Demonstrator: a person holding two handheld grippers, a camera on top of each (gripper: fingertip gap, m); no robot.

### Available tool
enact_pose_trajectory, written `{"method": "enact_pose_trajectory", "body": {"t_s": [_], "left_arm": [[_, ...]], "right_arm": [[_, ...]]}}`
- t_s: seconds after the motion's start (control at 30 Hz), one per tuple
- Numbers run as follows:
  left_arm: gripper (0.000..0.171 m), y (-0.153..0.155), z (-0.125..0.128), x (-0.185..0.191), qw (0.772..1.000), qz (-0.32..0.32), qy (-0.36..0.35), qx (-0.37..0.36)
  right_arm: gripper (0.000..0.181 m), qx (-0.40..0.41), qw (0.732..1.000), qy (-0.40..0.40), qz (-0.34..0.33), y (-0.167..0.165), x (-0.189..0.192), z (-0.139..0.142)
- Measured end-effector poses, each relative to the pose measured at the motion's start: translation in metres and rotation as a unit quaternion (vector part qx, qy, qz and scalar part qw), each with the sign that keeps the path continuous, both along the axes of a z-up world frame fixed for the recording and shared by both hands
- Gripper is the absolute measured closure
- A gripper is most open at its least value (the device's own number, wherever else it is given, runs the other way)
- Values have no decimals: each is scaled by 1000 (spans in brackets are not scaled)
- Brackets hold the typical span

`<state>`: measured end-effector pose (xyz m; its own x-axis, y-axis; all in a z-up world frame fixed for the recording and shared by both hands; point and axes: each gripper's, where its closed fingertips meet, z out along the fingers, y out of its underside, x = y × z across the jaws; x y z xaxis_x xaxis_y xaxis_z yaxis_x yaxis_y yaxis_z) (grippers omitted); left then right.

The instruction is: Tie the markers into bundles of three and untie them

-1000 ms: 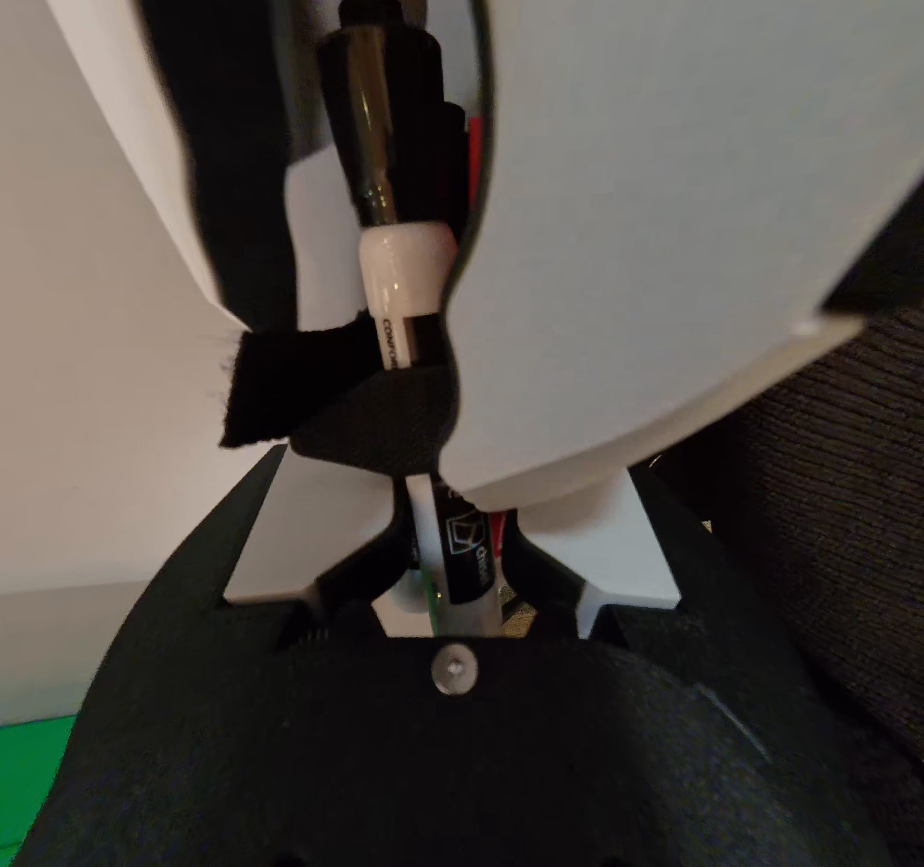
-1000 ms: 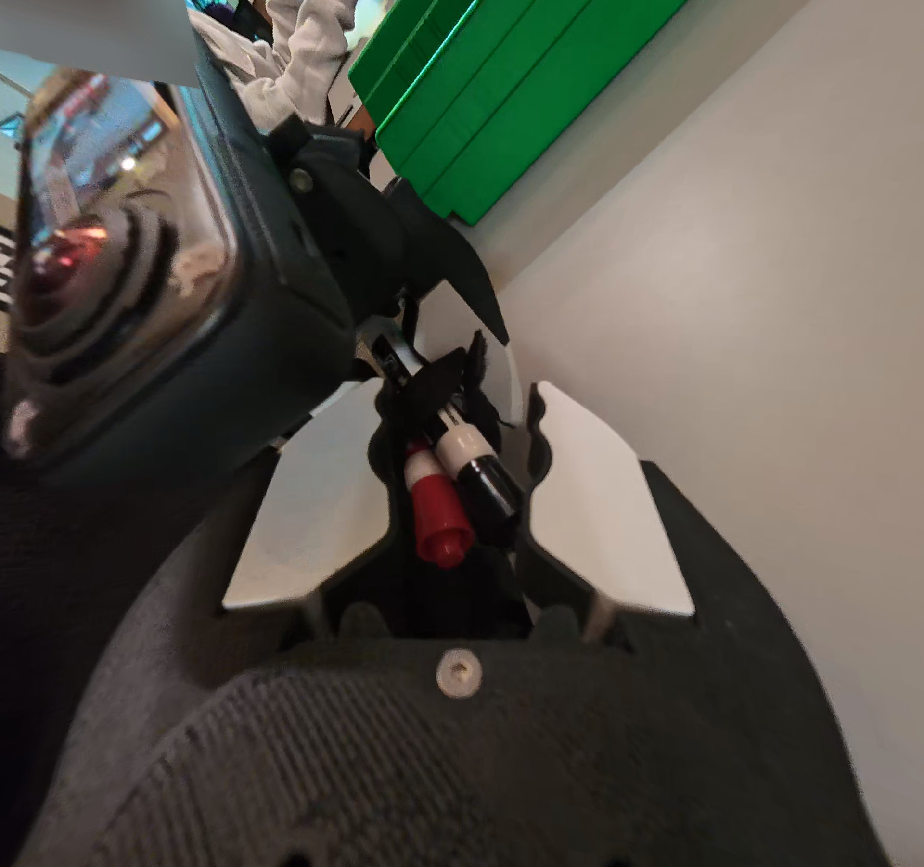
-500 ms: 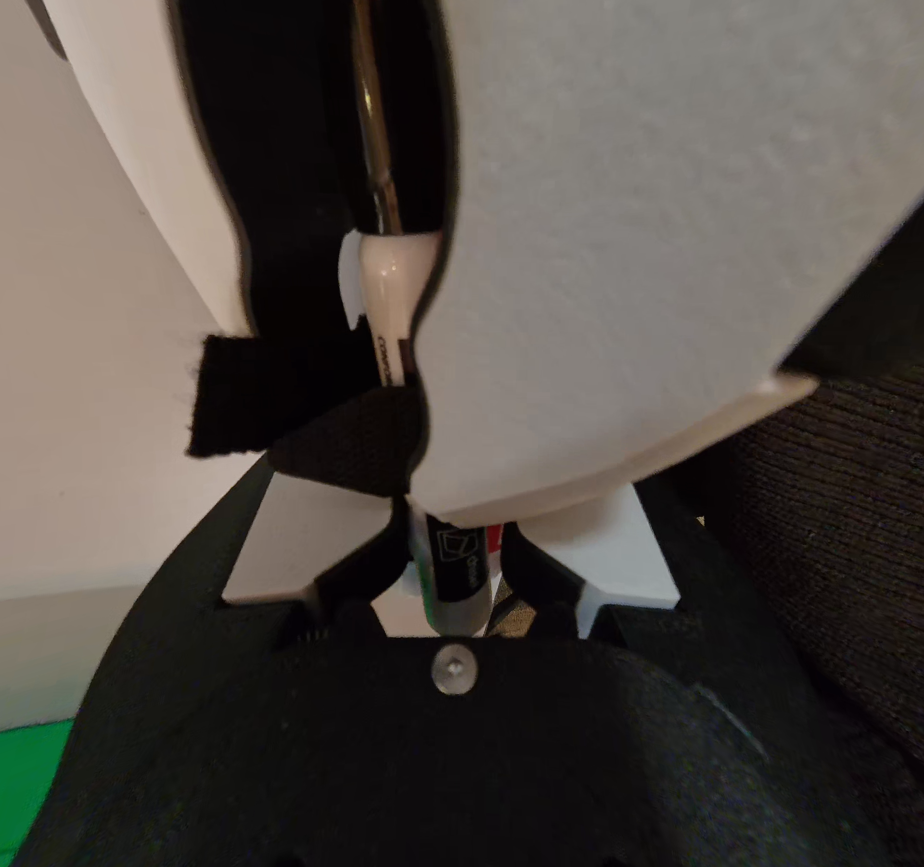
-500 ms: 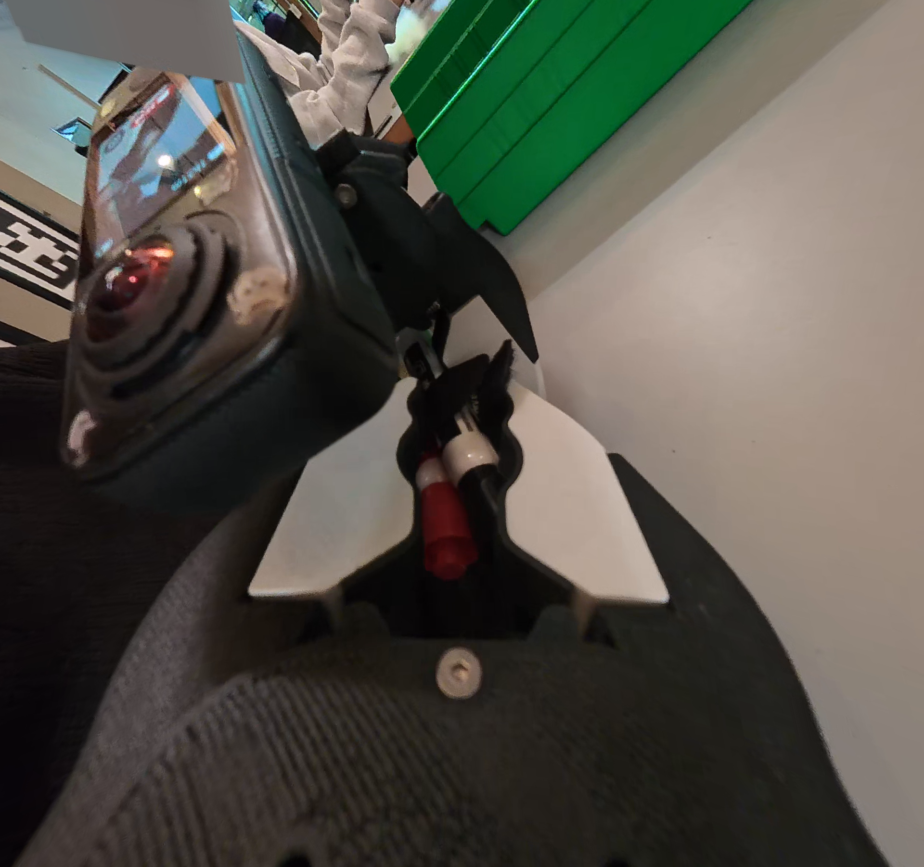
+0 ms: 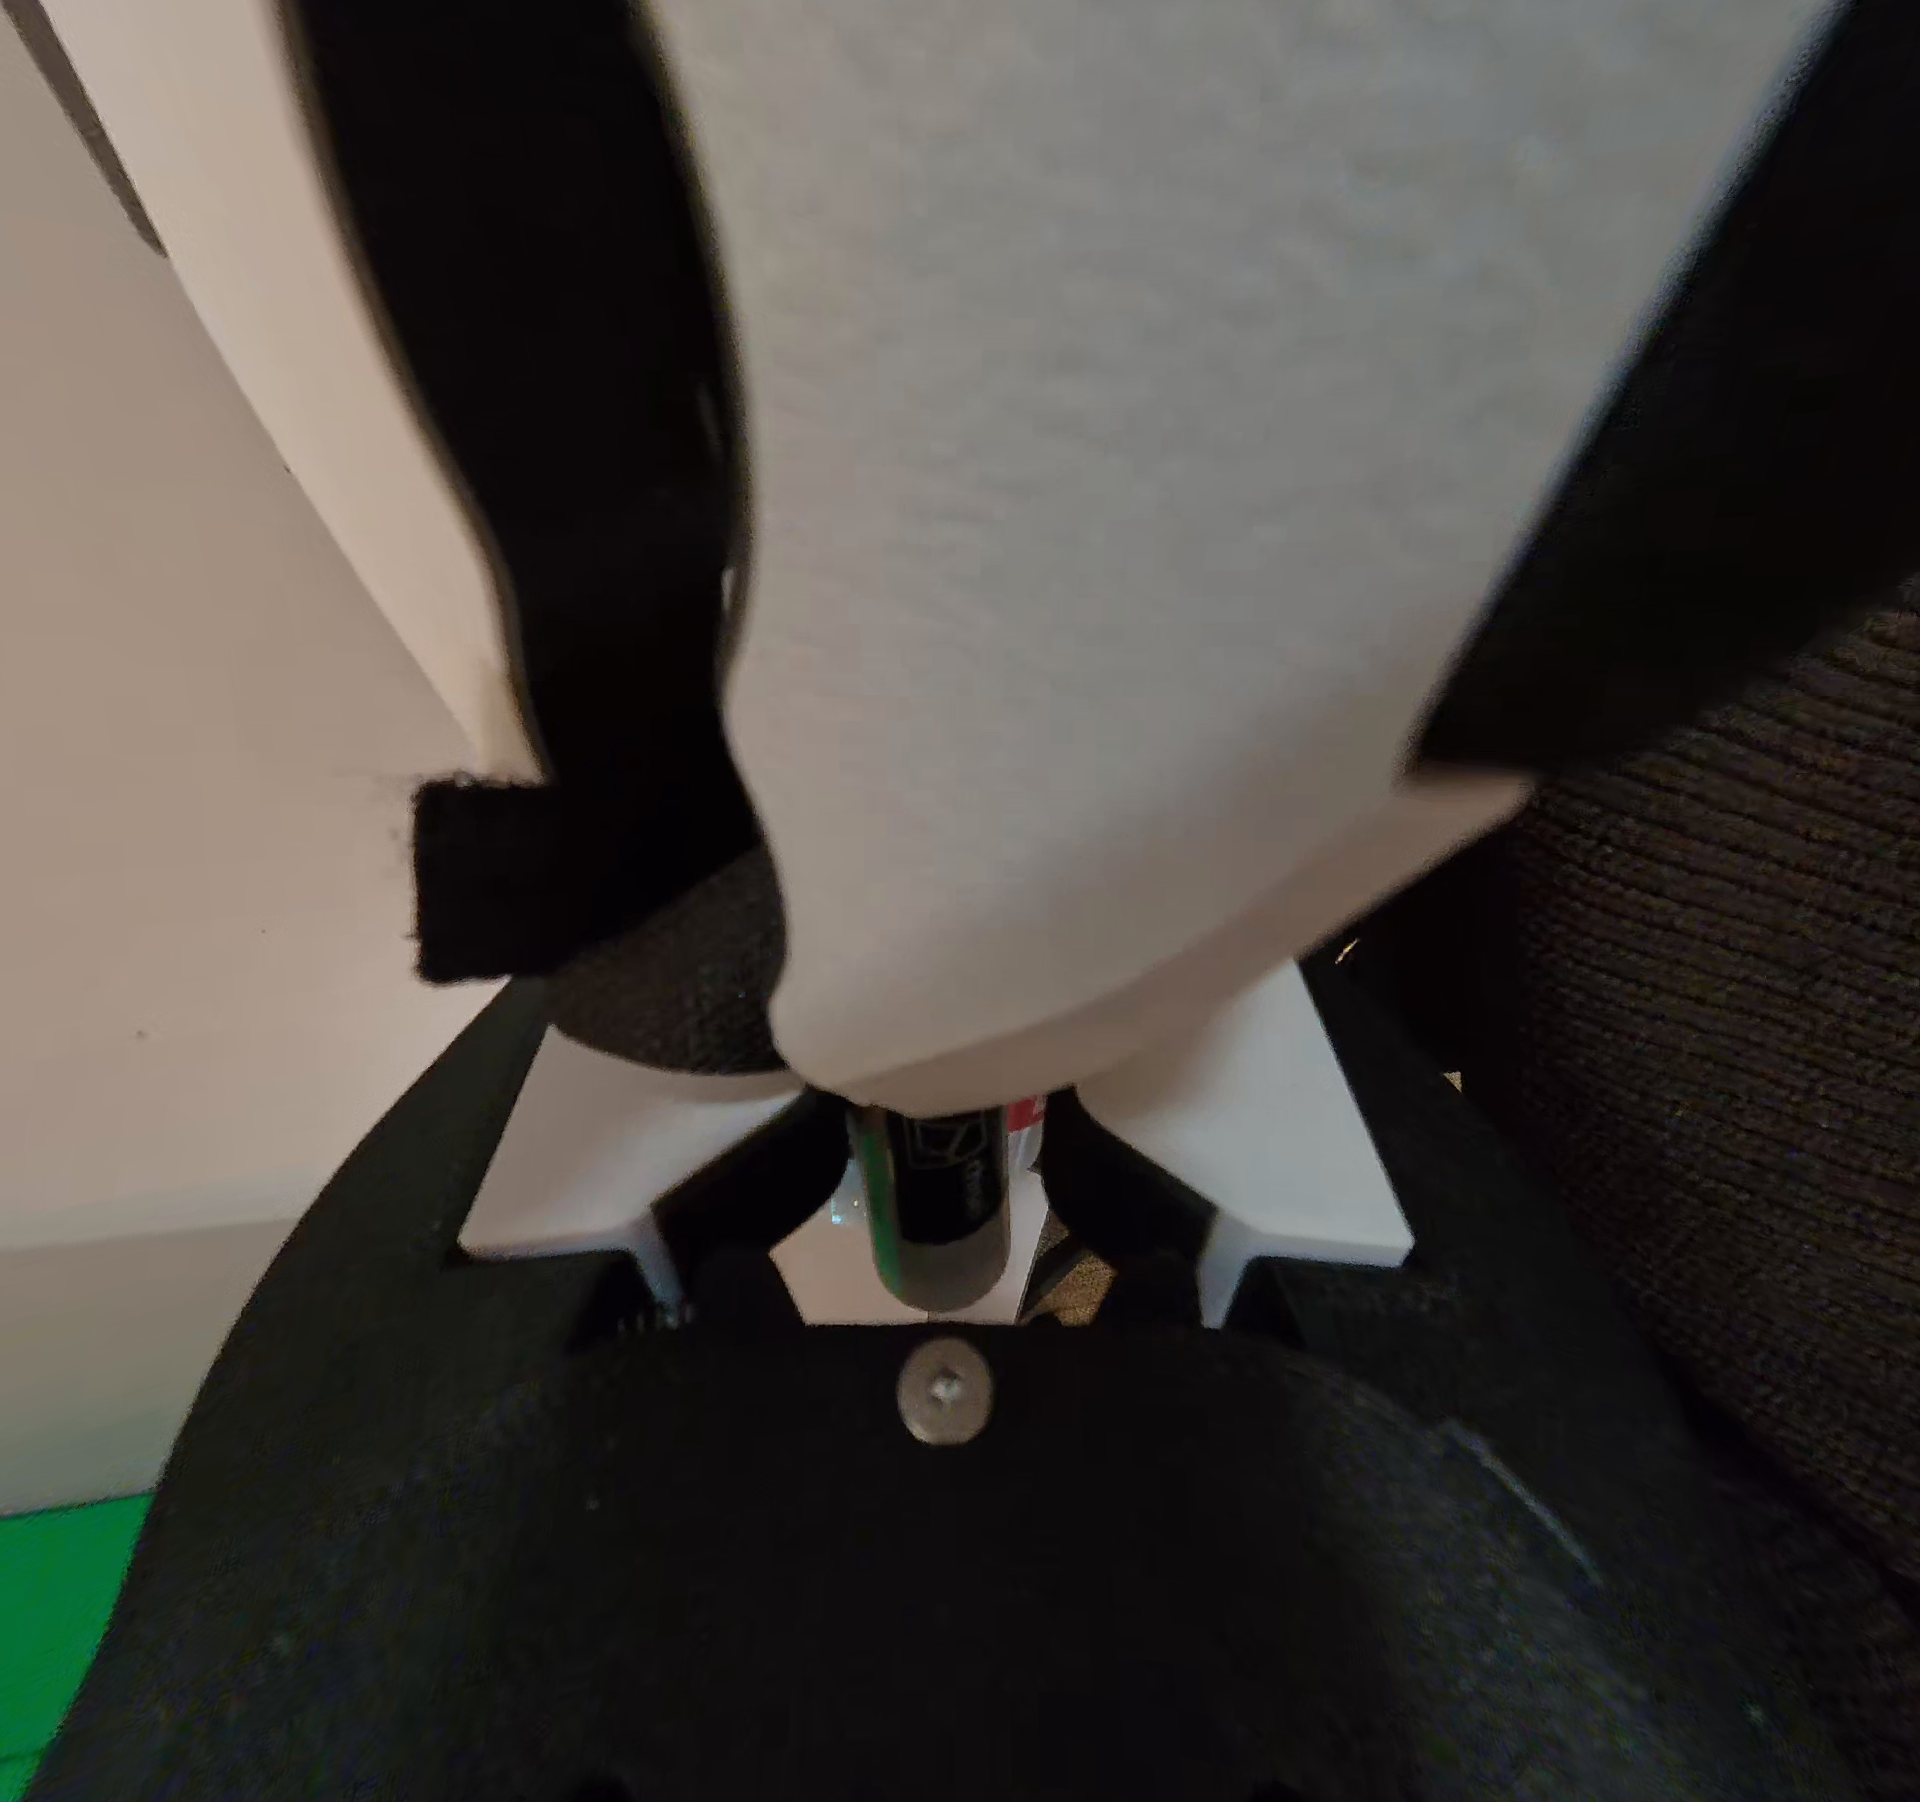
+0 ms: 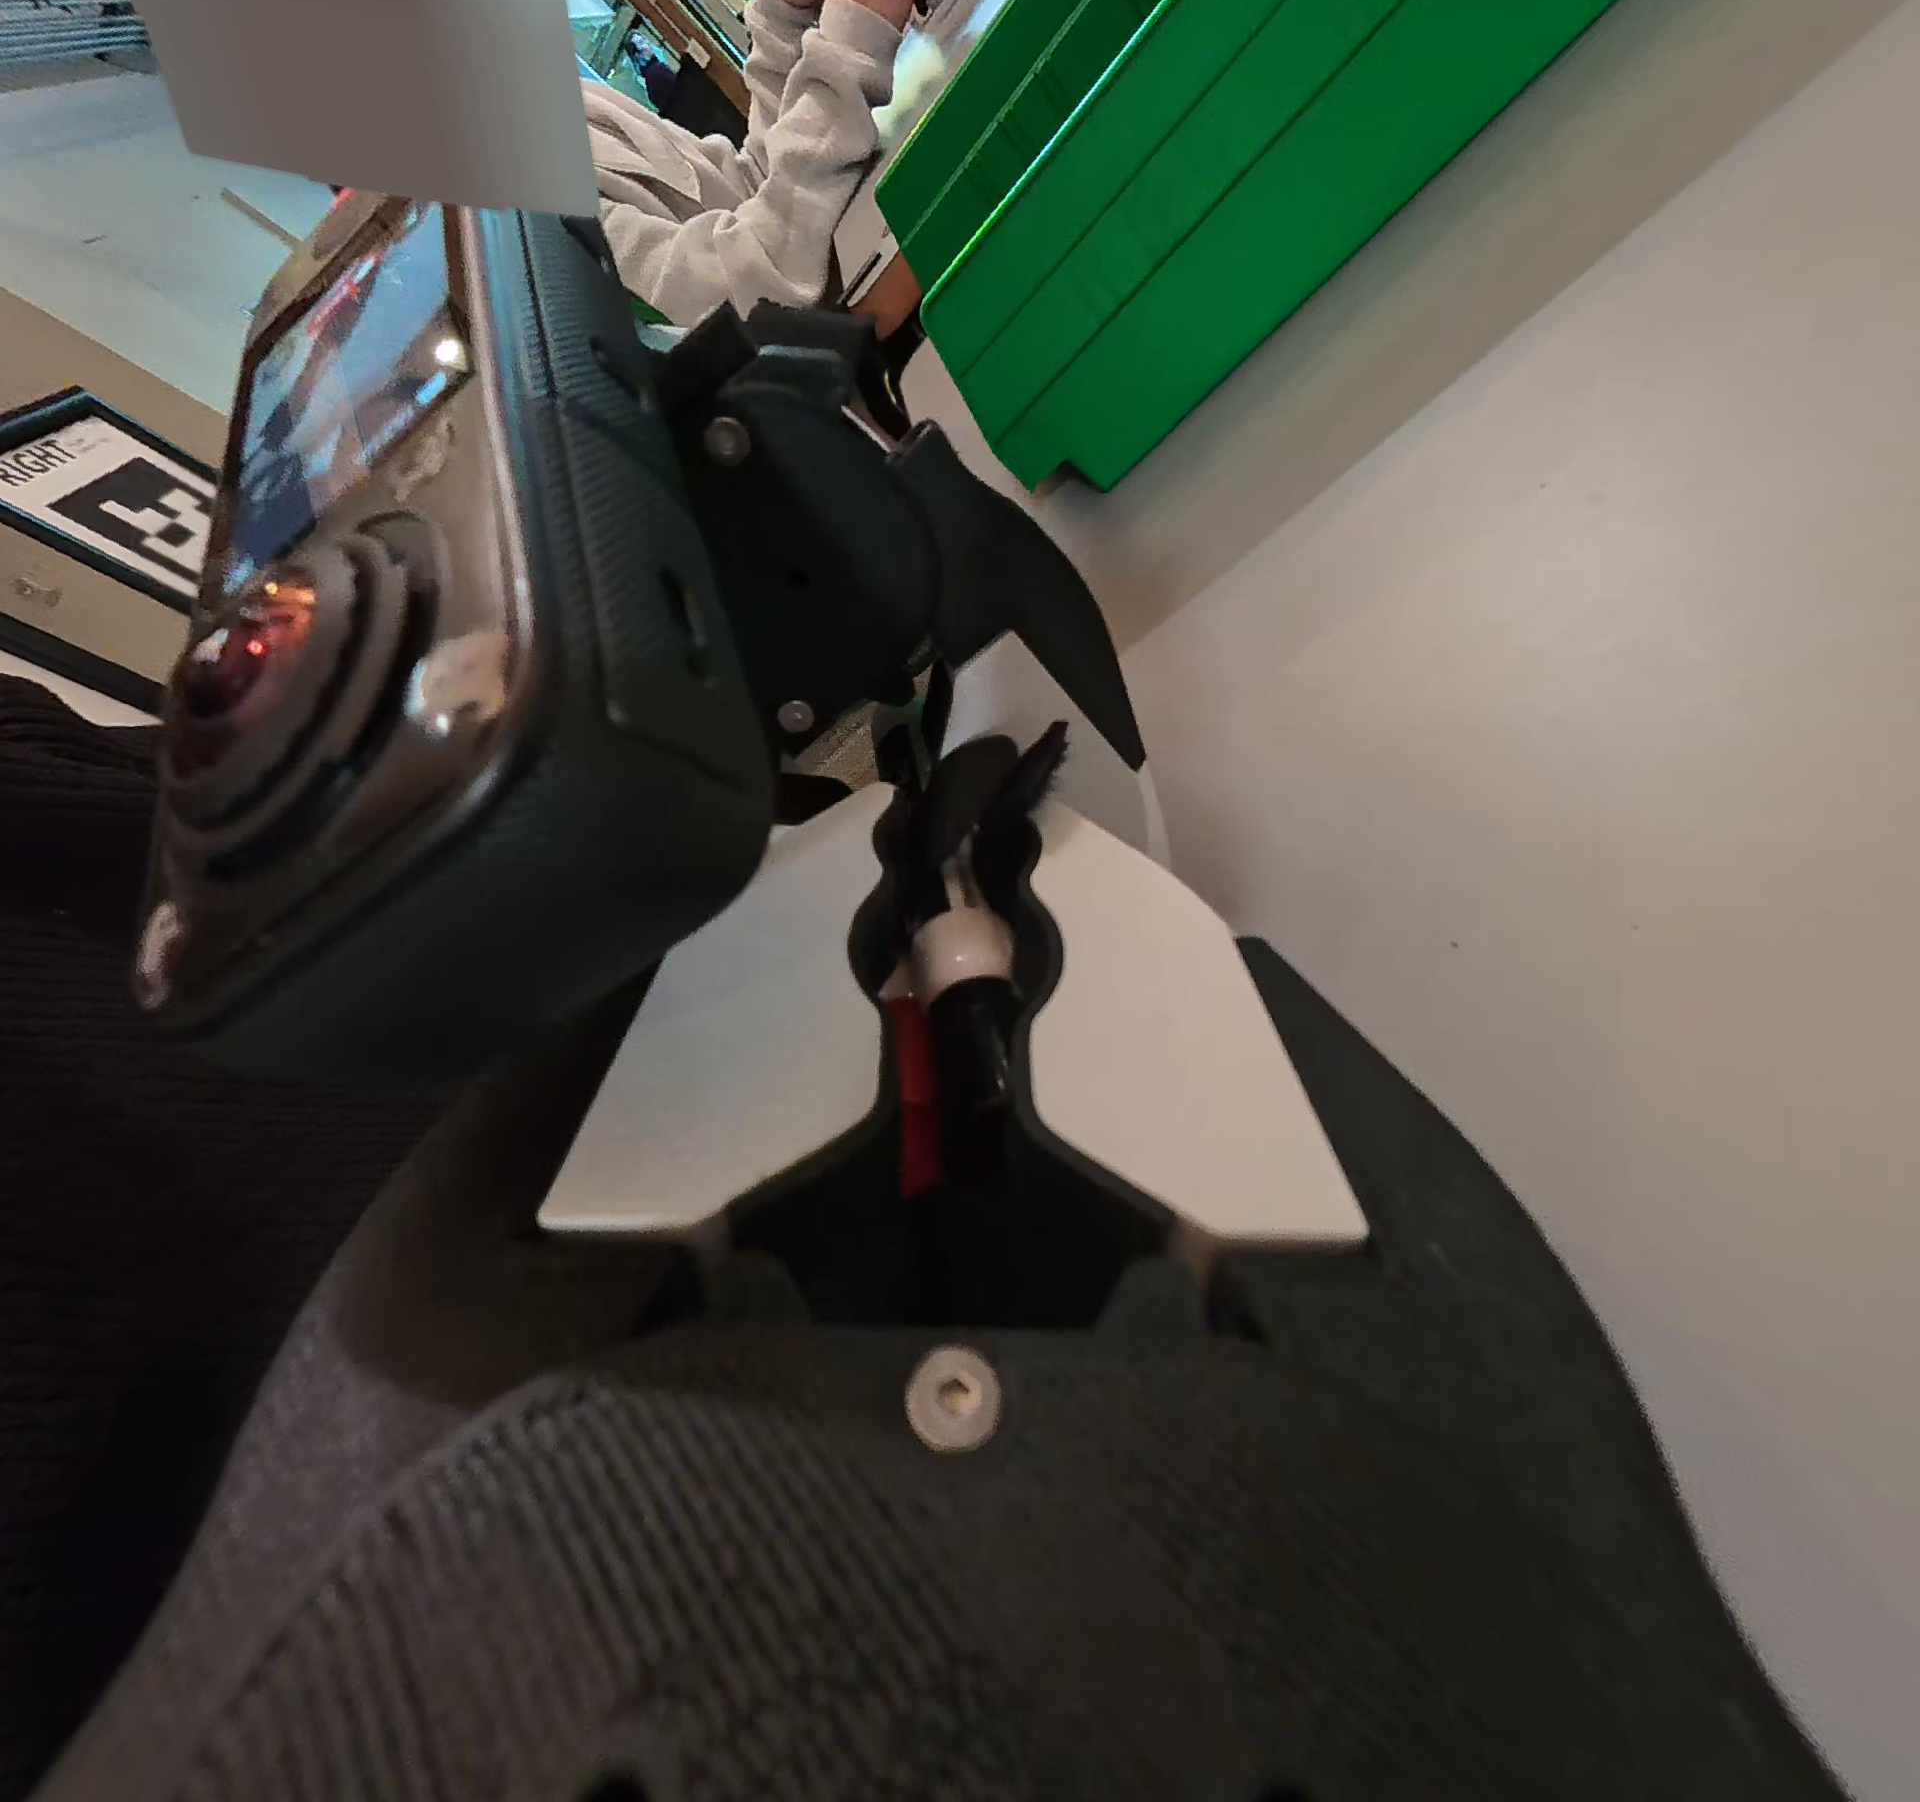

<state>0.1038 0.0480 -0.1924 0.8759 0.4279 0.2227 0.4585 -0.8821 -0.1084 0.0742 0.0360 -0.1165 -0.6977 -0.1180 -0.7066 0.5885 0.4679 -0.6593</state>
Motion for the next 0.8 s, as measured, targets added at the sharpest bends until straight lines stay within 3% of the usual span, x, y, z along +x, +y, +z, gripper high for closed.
{"method": "enact_pose_trajectory", "body": {"t_s": [0.03, 0.23, 0.5, 0.63, 0.8], "left_arm": [[131, 0, 0, 0, 1000, 0, 0, 0], [132, 2, 2, 1, 1000, -3, 1, 5], [132, 5, 1, 3, 1000, -3, -2, 3], [130, 3, 3, 0, 1000, -6, 12, -3], [130, 5, 3, -2, 1000, 0, 14, 3]], "right_arm": [[164, 0, 1000, -2, 0, 0, 0, 0], [170, -4, 1000, -16, 0, 0, 0, 3], [175, 6, 1000, 4, 6, 2, 0, 1], [176, 5, 999, 51, 4, 1, 0, 5], [177, -1, 999, 45, 2, 2, -3, 5]]}}
